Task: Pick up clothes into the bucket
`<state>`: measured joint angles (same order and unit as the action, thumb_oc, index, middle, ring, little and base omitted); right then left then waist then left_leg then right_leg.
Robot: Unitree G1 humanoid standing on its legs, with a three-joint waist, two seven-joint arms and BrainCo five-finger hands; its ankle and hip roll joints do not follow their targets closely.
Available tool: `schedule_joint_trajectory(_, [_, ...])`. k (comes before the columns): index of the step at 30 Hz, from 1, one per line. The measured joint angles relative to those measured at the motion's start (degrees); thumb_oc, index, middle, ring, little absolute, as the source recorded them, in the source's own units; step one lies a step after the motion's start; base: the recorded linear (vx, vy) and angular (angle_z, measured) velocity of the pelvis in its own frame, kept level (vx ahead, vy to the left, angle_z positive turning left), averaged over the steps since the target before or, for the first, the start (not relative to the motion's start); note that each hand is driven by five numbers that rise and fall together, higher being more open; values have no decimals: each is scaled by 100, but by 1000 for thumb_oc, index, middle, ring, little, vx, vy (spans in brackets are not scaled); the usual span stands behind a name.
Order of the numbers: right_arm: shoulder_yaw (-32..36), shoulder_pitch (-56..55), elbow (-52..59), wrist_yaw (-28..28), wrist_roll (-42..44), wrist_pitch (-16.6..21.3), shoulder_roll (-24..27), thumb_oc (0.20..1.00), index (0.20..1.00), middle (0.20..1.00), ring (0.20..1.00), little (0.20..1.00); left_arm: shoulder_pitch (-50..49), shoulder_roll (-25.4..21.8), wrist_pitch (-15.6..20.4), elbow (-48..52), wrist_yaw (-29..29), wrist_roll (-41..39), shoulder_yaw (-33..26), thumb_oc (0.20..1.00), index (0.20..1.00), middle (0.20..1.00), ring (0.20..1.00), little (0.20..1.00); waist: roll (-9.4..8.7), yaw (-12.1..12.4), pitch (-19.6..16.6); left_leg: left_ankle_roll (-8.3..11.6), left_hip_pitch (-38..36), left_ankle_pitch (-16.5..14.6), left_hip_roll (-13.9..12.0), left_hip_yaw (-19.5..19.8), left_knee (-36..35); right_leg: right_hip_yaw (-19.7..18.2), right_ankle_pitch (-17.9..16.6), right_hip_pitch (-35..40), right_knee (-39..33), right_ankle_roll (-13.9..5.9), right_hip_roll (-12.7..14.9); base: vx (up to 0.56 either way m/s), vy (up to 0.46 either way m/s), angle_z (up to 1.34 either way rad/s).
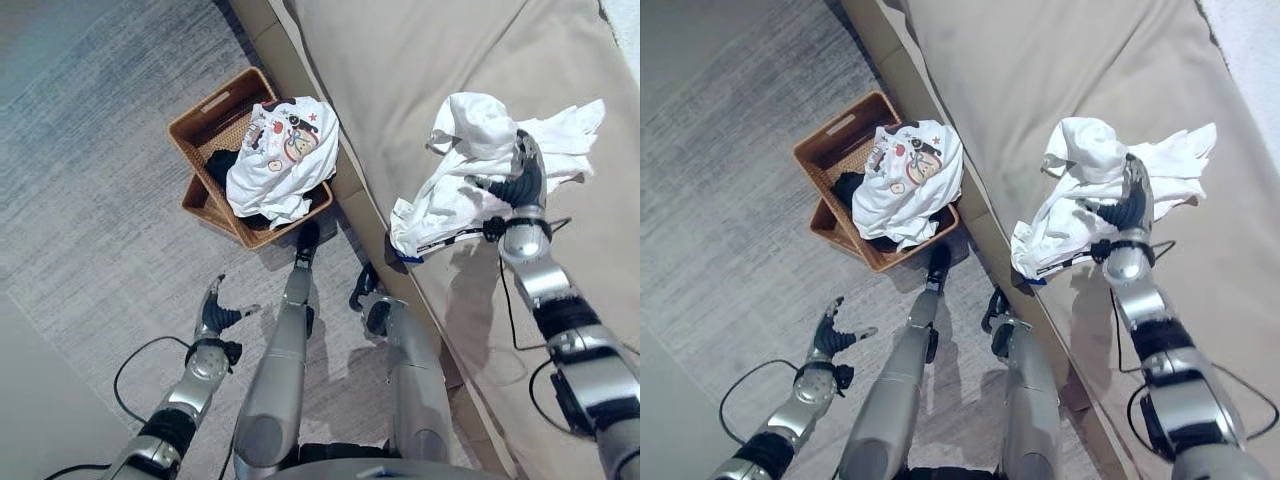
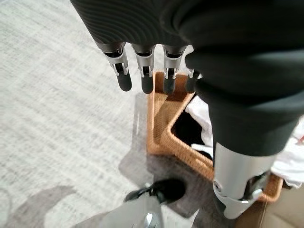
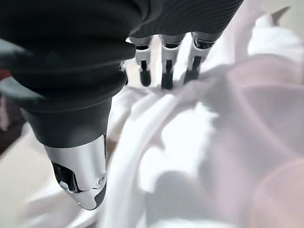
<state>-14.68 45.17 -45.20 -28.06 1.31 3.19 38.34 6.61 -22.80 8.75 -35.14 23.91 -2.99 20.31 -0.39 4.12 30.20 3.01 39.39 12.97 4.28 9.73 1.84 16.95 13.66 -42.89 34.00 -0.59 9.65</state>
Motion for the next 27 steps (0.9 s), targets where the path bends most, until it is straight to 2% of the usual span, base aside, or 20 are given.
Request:
schedule_joint_trajectory(3, [-214, 670, -662, 5, -74, -57, 68, 1000, 1000, 1000, 1000, 1000, 10, 54, 69, 54, -18, -17, 120, 1000, 1000, 1000, 1000, 1000, 71, 60, -16, -6, 80, 14, 28, 15, -33, 2, 37, -140, 102, -10, 41, 12, -16, 2])
schedule_joint_trajectory(6, [-745, 1695, -1733, 0, -136, -137, 160, 1000, 1000, 1000, 1000, 1000, 49, 74, 111, 117, -23, -47, 393, 1000, 1000, 1000, 1000, 1000, 157, 41, -46, 6, 370, 16, 72, 25, -57, -26, 44, -514, 249, 4, 101, 31, -39, 4])
schedule_joint_trajectory(9, [-1229, 2305, -2525, 86, -192, -202, 326, 1000, 1000, 1000, 1000, 1000, 146, 187, 125, 98, -21, -232, 580, 1000, 1000, 1000, 1000, 1000, 224, 167, -34, 7, 538, 20, 102, 60, -64, -45, 44, -718, 321, 15, 126, 35, -35, 4])
schedule_joint_trajectory(15, [-1308, 2790, -2980, 109, -193, -306, 350, 1000, 1000, 1000, 1000, 1000, 391, 182, 182, 289, -6, -295, 871, 1000, 1000, 1000, 1000, 1000, 304, 186, -72, 9, 721, 17, 132, 132, -151, -31, 46, -951, 365, 21, 155, 24, -11, 4])
schedule_joint_trajectory(16, [-1340, 2894, -3084, 134, -192, -308, 361, 423, 423, 423, 423, 423, 481, 182, 181, 315, -9, -340, 940, 1000, 1000, 1000, 1000, 1000, 304, 182, -73, 8, 755, 17, 132, 145, -148, -27, 46, -989, 369, 22, 155, 0, 0, 0])
schedule_joint_trajectory(17, [-1409, 2979, -3152, 182, -192, -314, 366, 200, 200, 200, 200, 200, 543, 194, 181, 315, -14, -360, 997, 1000, 1000, 1000, 1000, 1000, 306, 173, -73, 9, 764, 18, 132, 145, -147, -27, 46, -994, 369, 22, 154, 0, 0, 0])
schedule_joint_trajectory(23, [-1558, 3221, -3136, 238, -190, -349, 549, 200, 200, 200, 200, 200, 705, 260, 182, 305, -20, -515, 1008, 1000, 1000, 1000, 1000, 1000, 318, 167, -80, 5, 841, 28, 135, 142, -98, -27, 45, -1045, 365, 23, 153, -1, 5, -1])
schedule_joint_trajectory(27, [-1699, 3334, -3118, 258, -184, -356, 607, 200, 200, 200, 200, 200, 836, 266, 181, 233, -13, -517, 1003, 1000, 1000, 1000, 1000, 1000, 319, 156, -81, 39, 836, 229, 133, 134, -85, -30, 44, -1027, 358, 24, 148, -18, 28, -4])
